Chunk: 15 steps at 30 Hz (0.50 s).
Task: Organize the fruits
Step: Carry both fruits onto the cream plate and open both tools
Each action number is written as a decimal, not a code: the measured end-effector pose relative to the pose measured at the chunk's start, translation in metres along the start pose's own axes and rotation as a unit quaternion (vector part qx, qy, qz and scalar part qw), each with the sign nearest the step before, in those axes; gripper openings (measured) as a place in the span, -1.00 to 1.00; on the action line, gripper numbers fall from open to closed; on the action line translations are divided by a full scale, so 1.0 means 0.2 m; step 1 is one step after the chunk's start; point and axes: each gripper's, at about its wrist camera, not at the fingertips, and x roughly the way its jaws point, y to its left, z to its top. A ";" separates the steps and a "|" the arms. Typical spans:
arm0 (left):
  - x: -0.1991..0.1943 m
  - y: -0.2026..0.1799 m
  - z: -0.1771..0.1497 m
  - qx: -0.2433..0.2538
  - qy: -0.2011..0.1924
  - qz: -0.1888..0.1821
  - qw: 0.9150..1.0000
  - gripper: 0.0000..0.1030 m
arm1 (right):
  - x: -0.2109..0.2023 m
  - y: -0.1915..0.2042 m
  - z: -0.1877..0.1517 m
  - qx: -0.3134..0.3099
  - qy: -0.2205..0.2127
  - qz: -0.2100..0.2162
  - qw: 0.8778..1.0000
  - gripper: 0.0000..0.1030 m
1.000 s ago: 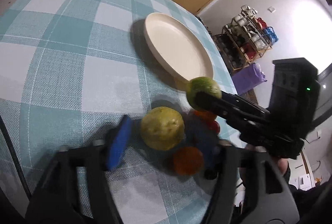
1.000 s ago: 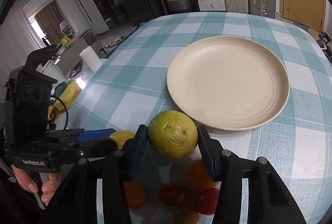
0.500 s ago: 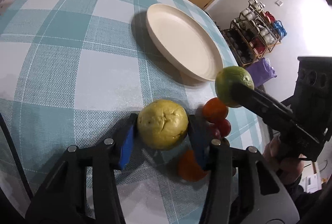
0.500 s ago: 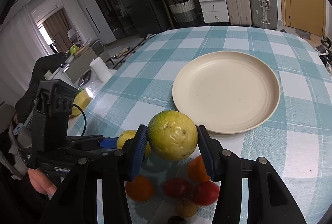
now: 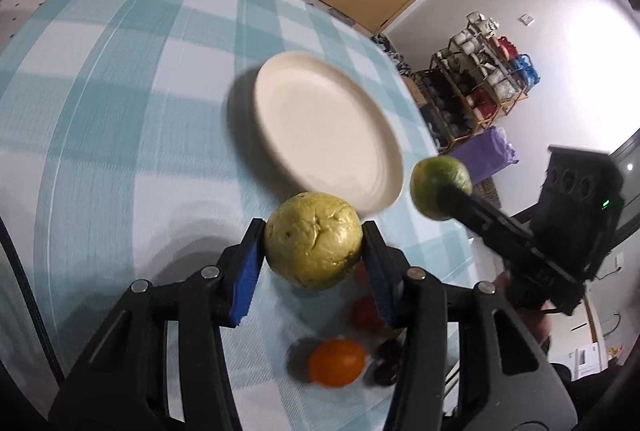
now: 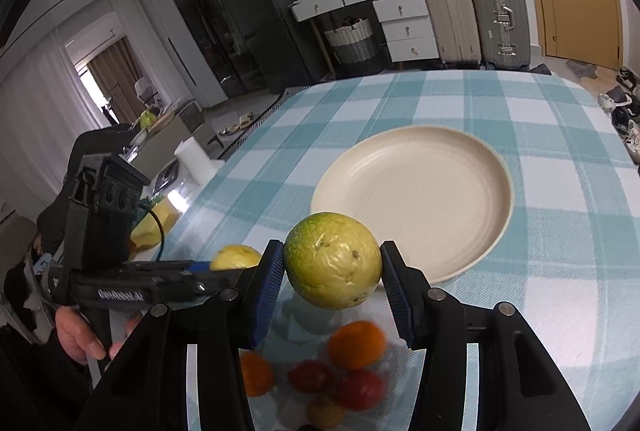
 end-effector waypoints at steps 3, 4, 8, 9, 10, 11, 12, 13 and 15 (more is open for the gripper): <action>0.02 -0.04 0.12 0.004 0.002 -0.007 1.000 -0.13 | -0.01 -0.08 0.06 0.008 -0.006 -0.004 1.000 -0.04; 0.03 -0.06 0.17 0.007 0.004 -0.008 1.000 -0.13 | -0.01 -0.10 0.08 0.008 -0.008 -0.005 1.000 -0.04; 0.11 -0.13 0.34 0.014 0.008 -0.012 1.000 -0.13 | 0.01 -0.18 0.17 0.002 -0.014 -0.014 1.000 -0.04; 0.13 -0.14 0.38 0.014 0.009 -0.013 1.000 -0.13 | 0.01 -0.20 0.20 0.002 -0.015 -0.016 1.000 -0.04; 0.17 -0.15 0.42 0.015 0.014 -0.015 1.000 -0.13 | 0.02 -0.22 0.22 0.003 -0.017 -0.015 1.000 -0.04; 0.20 -0.15 0.46 0.012 0.017 -0.016 1.000 -0.13 | 0.04 -0.25 0.25 0.002 -0.017 -0.014 1.000 -0.04; 0.23 -0.16 0.49 0.011 0.020 -0.018 1.000 -0.13 | 0.05 -0.27 0.27 0.003 -0.018 -0.015 1.000 -0.04; 0.26 -0.16 0.52 0.012 0.024 -0.020 0.999 -0.13 | 0.07 -0.29 0.29 0.006 -0.018 -0.013 1.000 -0.04; 0.33 -0.16 0.60 0.009 0.030 -0.021 0.999 -0.13 | 0.12 -0.33 0.32 0.017 -0.015 -0.005 1.000 -0.04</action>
